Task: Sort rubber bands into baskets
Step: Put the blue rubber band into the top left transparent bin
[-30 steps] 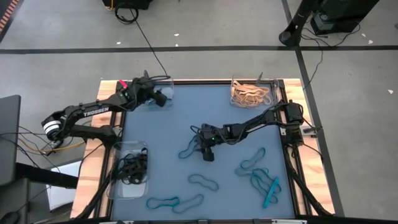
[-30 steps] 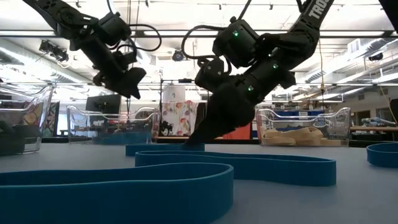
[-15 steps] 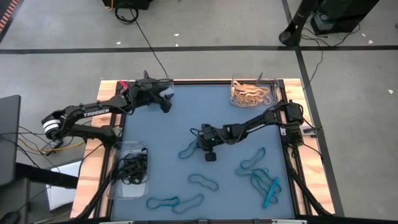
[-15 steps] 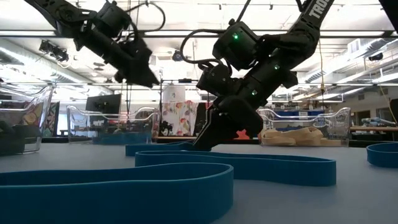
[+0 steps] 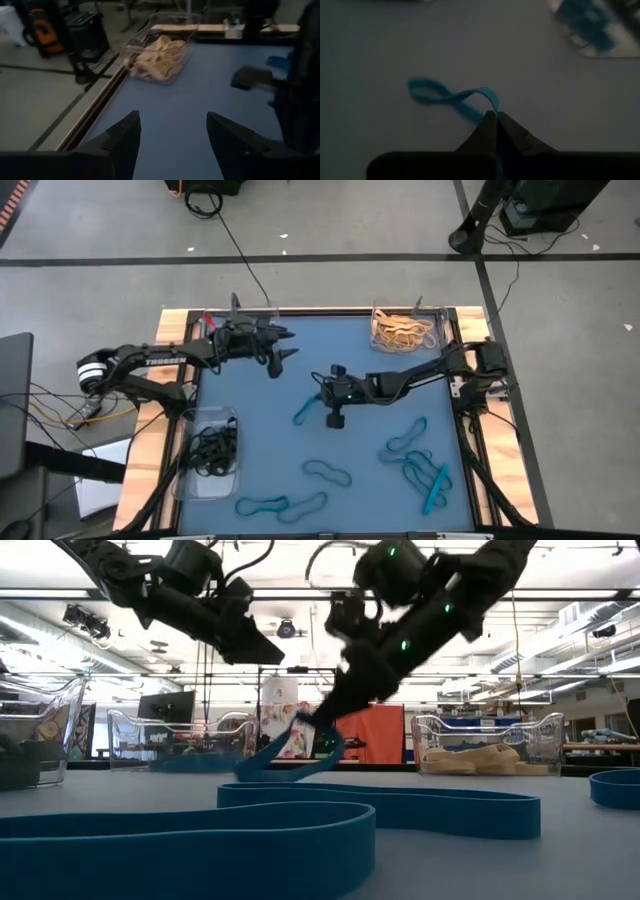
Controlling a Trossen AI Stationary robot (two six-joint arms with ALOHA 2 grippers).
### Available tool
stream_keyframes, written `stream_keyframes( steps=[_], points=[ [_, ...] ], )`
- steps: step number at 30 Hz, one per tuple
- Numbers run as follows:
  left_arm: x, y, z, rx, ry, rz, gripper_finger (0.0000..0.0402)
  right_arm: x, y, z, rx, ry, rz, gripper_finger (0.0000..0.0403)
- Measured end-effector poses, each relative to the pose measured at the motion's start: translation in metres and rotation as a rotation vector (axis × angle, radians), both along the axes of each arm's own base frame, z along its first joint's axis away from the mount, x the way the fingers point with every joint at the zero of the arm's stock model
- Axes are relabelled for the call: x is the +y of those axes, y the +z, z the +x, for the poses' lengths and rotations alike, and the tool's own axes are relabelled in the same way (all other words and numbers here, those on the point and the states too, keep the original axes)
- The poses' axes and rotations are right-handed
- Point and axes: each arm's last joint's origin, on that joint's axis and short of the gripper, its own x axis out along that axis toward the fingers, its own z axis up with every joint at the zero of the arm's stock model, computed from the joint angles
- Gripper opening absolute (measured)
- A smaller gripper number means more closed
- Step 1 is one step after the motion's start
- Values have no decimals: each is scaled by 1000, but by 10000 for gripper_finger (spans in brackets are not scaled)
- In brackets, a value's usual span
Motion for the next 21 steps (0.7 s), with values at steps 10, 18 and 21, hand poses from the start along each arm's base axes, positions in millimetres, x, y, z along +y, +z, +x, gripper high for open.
stream_keyframes(
  steps=[10,18,21],
  points=[
    [-8,-13,25,-76,-146,-13,229,-4,45,-21,-37,-192,-141,8],
    [-12,-33,51,-155,-195,15,229,0,60,-29,-45,-271,-243,8],
    [-14,-39,57,-192,-215,28,229,-1,59,-30,-33,-300,-266,8]
  ],
)
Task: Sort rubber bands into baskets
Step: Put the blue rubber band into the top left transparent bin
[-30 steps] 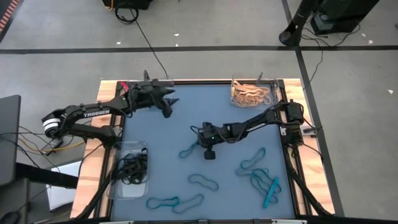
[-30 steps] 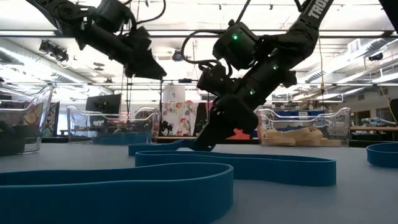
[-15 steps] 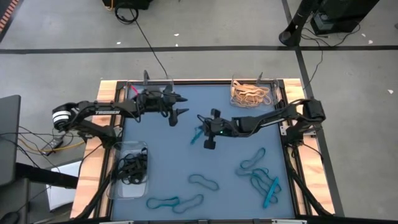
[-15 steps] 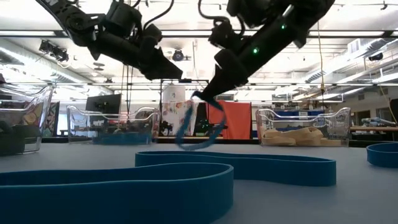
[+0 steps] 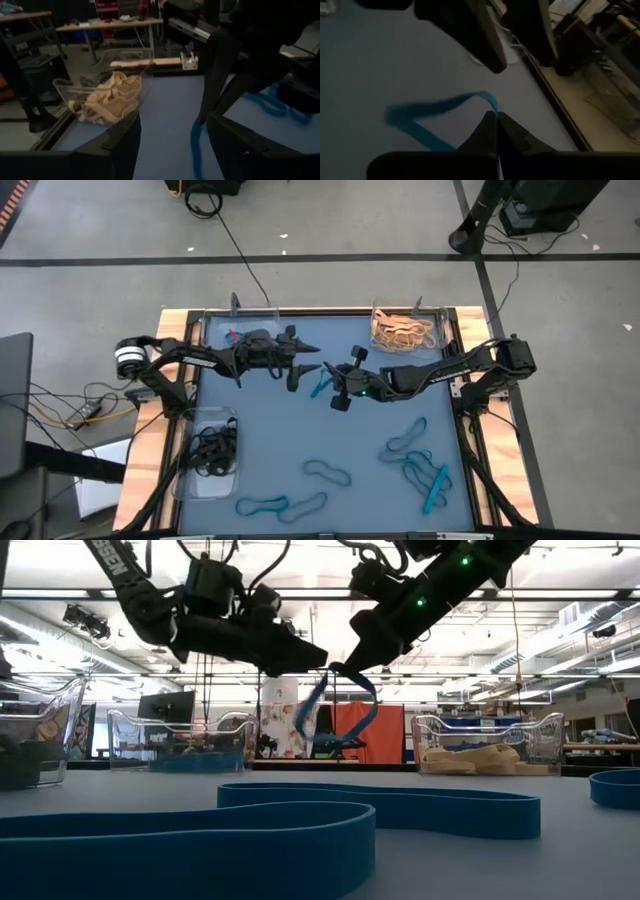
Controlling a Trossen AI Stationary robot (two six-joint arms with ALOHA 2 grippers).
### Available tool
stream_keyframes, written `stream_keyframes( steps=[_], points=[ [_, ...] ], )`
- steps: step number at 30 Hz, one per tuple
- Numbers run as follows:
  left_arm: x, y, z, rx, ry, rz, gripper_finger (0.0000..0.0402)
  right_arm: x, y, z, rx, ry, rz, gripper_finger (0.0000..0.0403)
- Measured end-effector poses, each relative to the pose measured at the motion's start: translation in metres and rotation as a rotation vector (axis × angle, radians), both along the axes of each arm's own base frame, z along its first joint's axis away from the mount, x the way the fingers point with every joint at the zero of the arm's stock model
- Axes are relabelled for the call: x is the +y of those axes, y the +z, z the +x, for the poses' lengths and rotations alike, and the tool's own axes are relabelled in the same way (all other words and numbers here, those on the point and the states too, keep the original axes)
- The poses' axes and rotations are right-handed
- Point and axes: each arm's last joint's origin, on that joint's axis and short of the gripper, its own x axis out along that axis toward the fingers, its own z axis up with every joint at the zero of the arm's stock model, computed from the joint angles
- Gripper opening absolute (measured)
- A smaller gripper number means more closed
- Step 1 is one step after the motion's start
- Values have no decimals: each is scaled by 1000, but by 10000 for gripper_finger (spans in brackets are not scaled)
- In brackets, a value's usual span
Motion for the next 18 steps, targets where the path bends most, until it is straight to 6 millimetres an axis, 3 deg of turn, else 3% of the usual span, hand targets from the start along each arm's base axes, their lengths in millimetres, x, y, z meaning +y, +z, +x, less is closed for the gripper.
stream_keyframes(
  steps=[11,18],
  points=[
    [-8,-5,19,-40,-68,8,229,-1,0,-3,14,-100,-77,8],
    [-5,-11,36,-21,-21,-28,229,0,1,-3,17,-110,-103,8]
  ],
)
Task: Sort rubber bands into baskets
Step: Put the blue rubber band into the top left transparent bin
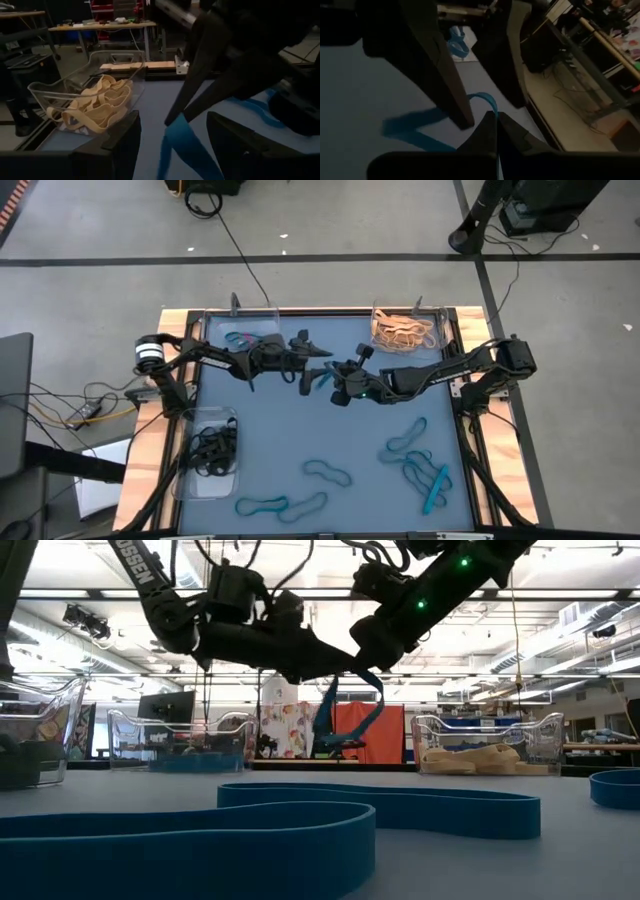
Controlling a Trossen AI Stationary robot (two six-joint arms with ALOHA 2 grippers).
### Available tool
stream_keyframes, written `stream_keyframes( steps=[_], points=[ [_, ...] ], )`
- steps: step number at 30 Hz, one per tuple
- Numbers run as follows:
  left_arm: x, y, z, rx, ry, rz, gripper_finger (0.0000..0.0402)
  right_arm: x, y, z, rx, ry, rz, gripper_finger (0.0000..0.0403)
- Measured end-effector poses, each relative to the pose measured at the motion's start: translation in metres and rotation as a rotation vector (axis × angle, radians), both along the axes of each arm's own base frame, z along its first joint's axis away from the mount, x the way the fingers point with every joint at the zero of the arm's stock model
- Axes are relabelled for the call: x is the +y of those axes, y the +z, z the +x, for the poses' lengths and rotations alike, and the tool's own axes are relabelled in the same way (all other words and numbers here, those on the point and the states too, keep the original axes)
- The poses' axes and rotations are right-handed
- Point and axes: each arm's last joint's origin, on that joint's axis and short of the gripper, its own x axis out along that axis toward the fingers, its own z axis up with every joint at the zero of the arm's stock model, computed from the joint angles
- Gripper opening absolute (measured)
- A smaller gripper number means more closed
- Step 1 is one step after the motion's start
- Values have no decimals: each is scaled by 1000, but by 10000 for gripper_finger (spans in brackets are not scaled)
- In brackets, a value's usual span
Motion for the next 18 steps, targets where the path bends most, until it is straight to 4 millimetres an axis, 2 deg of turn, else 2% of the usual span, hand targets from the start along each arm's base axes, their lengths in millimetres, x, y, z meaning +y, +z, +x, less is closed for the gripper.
stream_keyframes(
  steps=[3,5,14,16,18],
  points=[
    [1,-2,4,12,0,-2,222,2,0,0,10,-5,-24,8],
    [1,-1,5,9,0,-3,203,3,0,-1,11,-13,-35,8],
    [1,2,6,-18,-1,-13,41,5,0,-2,26,-24,-64,8],
    [2,2,6,-18,0,-12,16,5,0,-2,32,-24,-69,8],
    [2,2,6,-19,0,-12,8,5,0,-2,34,-24,-71,8]
  ],
)
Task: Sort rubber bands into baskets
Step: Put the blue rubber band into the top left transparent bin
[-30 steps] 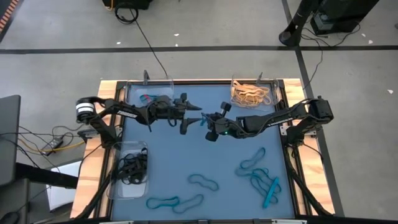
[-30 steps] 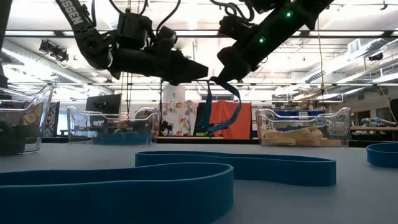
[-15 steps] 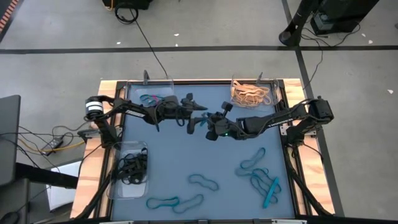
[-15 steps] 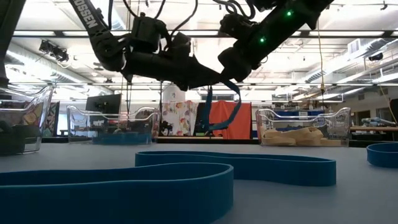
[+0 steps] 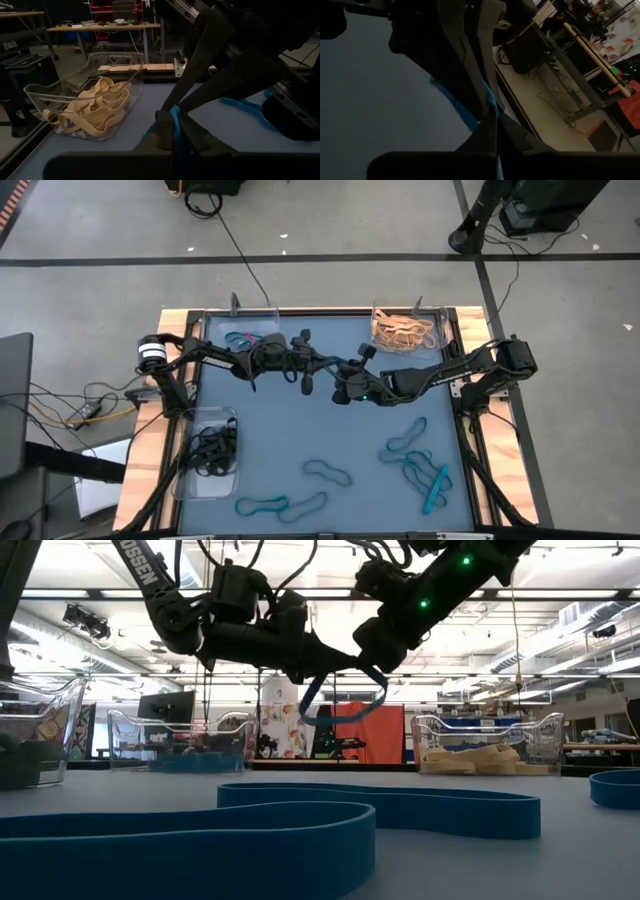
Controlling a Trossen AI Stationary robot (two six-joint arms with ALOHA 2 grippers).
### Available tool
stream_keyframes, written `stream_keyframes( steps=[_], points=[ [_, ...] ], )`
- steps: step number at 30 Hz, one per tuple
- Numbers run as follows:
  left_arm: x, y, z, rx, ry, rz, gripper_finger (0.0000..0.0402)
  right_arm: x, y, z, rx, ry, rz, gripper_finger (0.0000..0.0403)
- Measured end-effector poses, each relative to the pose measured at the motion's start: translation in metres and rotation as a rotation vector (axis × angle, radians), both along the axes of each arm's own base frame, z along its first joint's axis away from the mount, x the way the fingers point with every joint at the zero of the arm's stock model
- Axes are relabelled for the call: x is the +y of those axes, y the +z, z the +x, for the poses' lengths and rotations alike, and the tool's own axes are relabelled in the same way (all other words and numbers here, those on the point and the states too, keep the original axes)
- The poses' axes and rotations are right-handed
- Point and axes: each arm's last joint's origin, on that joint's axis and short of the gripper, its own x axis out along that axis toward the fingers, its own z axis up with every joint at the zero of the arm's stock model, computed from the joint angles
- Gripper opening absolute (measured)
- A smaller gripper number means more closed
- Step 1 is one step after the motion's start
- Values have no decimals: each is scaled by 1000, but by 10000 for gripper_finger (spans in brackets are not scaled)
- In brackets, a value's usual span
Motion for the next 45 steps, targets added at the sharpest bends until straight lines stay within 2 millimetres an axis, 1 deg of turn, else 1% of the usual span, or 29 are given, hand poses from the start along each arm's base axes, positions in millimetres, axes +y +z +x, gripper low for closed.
stream_keyframes(
  steps=[4,7,9,12,15,19,22,24,27,29,34,38,40,45],
  points=[
    [0,0,0,-1,1,0,11,0,0,0,-6,-6,12,11],
    [0,0,-1,4,6,0,6,0,-2,-1,-19,-23,47,29],
    [1,4,-2,-3,25,2,5,0,-5,-4,6,-30,68,54],
    [7,10,-5,-12,86,4,5,0,-9,-6,44,-14,88,100],
    [16,6,-11,13,125,-57,5,0,-10,-7,36,-32,114,152],
    [29,7,-17,27,176,-105,5,0,-13,-10,41,-68,148,215],
    [35,4,-23,48,204,-118,5,1,-15,-11,19,-63,229,248],
    [39,9,-27,36,225,-114,5,3,-16,-9,-2,-26,310,262],
    [45,19,-39,40,291,-113,5,6,-17,-7,-17,32,400,271],
    [50,26,-52,85,338,-106,5,6,-19,-7,-28,48,415,270],
    [54,55,-84,145,455,-62,5,8,-31,-14,-21,52,423,256],
    [53,68,-103,203,526,-6,5,5,-42,-20,-20,26,452,244],
    [53,69,-112,230,554,19,5,3,-46,-22,-26,13,465,240],
    [60,59,-139,234,658,11,6,3,-53,-26,-37,12,481,236]
  ],
)
